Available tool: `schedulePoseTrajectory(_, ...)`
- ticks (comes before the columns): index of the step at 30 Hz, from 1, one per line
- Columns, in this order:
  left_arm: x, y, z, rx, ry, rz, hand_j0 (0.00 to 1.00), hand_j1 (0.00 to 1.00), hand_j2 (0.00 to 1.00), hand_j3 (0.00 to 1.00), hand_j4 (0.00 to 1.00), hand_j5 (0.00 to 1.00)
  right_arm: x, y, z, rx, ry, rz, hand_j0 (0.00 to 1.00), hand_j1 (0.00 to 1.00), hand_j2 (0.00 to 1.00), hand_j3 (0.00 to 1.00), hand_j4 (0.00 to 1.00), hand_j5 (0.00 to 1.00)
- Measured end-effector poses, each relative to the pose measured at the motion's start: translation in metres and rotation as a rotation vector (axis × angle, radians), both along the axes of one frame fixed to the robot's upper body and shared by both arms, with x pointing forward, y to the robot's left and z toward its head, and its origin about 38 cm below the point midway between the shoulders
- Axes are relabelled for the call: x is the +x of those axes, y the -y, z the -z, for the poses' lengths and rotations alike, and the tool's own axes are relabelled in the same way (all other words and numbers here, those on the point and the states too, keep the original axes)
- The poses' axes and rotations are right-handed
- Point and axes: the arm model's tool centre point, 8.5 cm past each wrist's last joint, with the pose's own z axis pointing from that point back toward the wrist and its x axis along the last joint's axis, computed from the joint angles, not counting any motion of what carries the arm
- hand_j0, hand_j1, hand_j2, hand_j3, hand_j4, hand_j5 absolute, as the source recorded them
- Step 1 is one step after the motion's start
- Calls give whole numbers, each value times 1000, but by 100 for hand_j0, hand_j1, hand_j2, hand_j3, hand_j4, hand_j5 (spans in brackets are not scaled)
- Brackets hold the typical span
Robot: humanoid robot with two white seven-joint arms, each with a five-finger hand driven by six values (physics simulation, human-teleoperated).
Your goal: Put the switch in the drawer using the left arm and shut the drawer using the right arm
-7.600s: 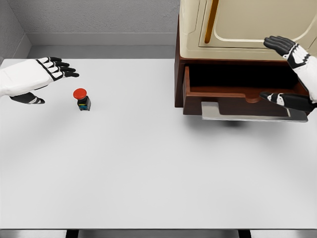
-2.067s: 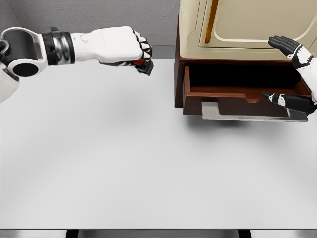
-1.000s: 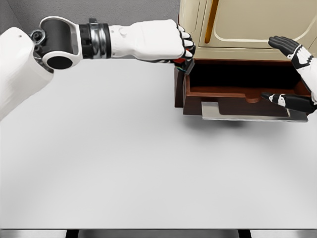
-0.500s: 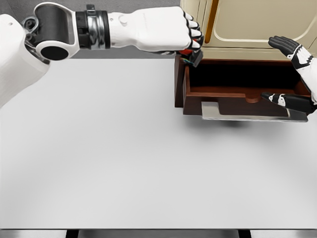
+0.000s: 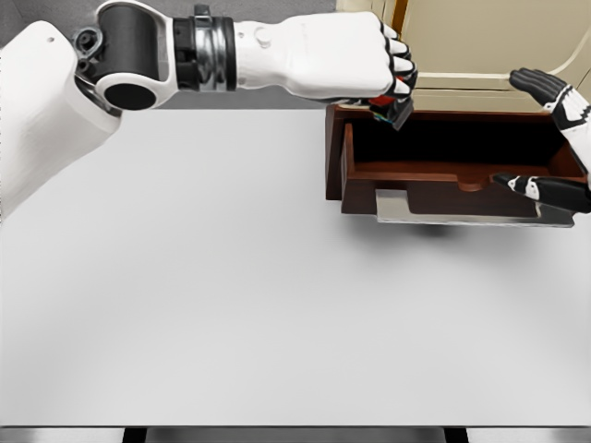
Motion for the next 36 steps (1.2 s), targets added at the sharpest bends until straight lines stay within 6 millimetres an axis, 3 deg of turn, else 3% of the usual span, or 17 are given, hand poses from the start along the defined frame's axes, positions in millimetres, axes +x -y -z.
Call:
schedulePoseTrajectory(17, 9, 23, -5, 10, -15, -3, 47, 47, 47, 47, 47, 47, 0, 1, -1, 1, 4, 4, 100, 100, 100, 100, 100, 100)
schedulePoseTrajectory(18, 11, 22, -5, 11, -18, -6, 58, 58, 58, 58, 58, 58, 0, 1, -1, 2, 4, 4, 100, 100, 100, 100, 100, 100)
schedulePoseTrajectory(19, 11, 23, -7, 10, -14, -7, 83, 83, 83, 83, 83, 83, 0, 1, -1, 2, 4, 4, 100, 100, 100, 100, 100, 100)
schedulePoseTrajectory(20, 11, 25, -7, 8, -17, -6, 97, 97, 97, 97, 97, 97, 0, 1, -1, 2, 4, 4, 100, 100, 100, 100, 100, 100)
schedulePoseTrajectory(21, 11, 26, -7, 5, -19, -4, 100, 100, 100, 100, 100, 100, 0, 1, -1, 2, 4, 4, 100, 100, 100, 100, 100, 100)
schedulePoseTrajectory(34, 7, 37, -13, -9, -15, 21, 99, 99, 99, 99, 99, 99, 0, 1, -1, 2, 4, 4, 100, 100, 100, 100, 100, 100)
schedulePoseTrajectory(36, 6, 38, -15, -12, -14, 27, 69, 69, 69, 69, 69, 69, 0, 1, -1, 2, 4, 4, 100, 100, 100, 100, 100, 100)
